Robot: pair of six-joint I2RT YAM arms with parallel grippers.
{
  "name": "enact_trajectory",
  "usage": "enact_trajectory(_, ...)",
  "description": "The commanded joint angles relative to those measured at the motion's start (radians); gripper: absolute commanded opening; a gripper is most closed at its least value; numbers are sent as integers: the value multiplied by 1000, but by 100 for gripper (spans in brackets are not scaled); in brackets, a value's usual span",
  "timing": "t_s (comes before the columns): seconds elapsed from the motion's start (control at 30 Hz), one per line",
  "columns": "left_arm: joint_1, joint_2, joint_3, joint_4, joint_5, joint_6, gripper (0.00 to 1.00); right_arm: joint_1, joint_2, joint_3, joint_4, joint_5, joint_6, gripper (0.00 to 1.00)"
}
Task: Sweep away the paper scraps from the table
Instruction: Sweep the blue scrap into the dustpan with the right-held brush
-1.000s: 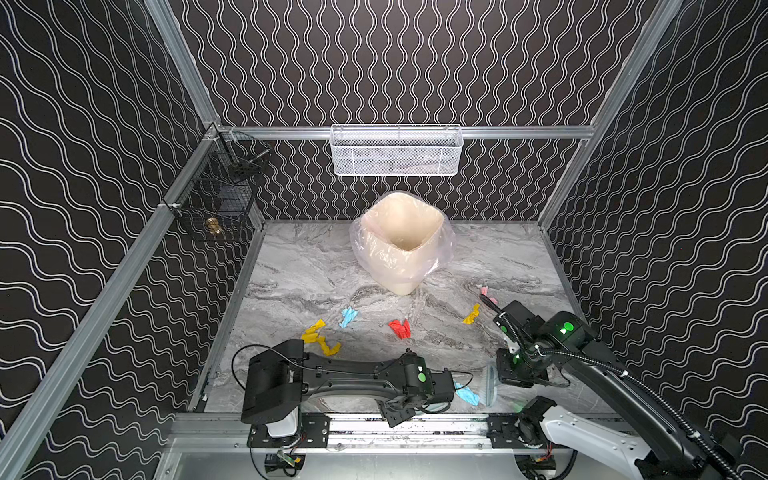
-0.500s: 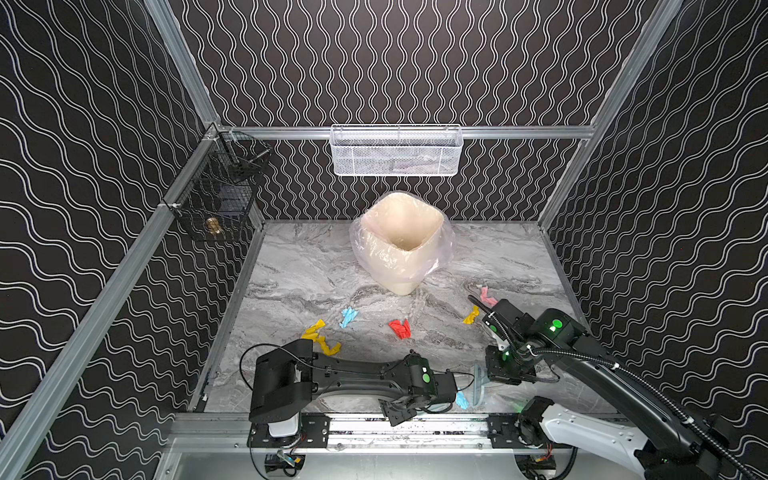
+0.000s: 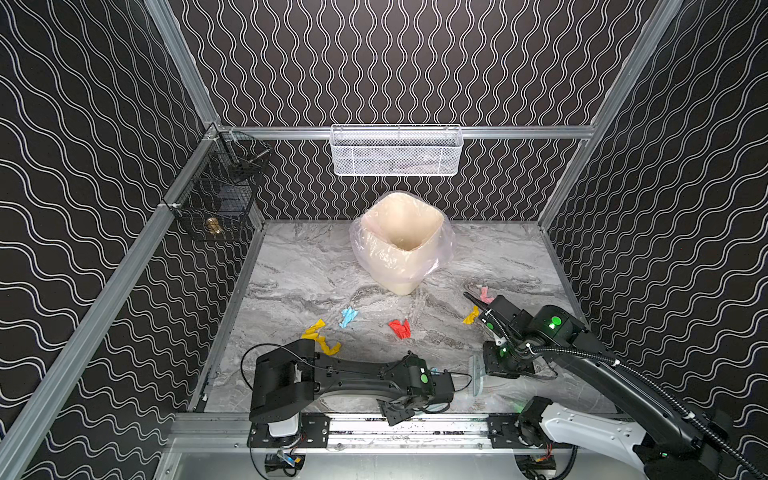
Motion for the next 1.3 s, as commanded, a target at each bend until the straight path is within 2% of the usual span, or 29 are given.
enact_trajectory(0.0,16,-16,-10,9,-6,16,0,2,34,16,17,12,-57,0)
enact_trajectory(0.27,26,-23,-22,30,9,28,0,20,140,48,115,-12,-141,0)
enact_trajectory(0.57,37,-13,-28,45,12,29,0,132,187,70,222,-90,-90,0)
enact_trajectory(0.77,52,-14,-36,60,13,25,0,170,205,93,293,-142,-80,0)
enact_trajectory(0.97,64,-22,-46,79,4,13,0,173,207,92,310,-167,-84,0)
enact_trajectory(1.07,68,-30,-54,87,-11,4,0,170,198,93,243,-110,-84,0)
enact_trajectory(1.27,68,-61,-72,115,-56,-26,0,81,99,90,204,-67,-116,0)
